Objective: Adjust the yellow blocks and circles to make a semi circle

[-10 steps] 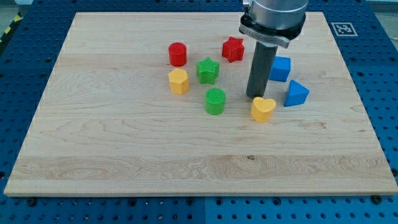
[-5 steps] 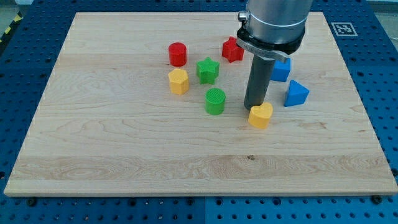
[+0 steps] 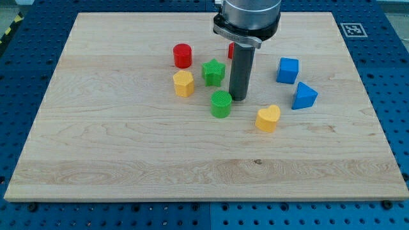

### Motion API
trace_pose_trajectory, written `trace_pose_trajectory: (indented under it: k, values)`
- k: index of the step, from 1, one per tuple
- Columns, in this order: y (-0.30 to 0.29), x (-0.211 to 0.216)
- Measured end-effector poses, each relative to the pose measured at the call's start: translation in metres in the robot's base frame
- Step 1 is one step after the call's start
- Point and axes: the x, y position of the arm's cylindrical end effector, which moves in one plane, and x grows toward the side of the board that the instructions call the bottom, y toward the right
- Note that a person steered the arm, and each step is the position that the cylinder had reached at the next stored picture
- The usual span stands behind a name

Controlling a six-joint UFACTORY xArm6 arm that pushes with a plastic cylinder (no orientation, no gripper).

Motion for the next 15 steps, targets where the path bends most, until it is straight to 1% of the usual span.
trace_pose_trajectory:
  k: [2, 4, 5, 6, 8, 11, 13, 15]
  values:
    - [-0.009, 0.017]
    - [-0.025, 0.017]
    - [-0.043, 0.001]
    - [-0.048, 0.0]
    - [-0.049, -0.021]
    - [-0.089, -0.025]
    - [-0.092, -0.025]
    - [-0.089, -0.063]
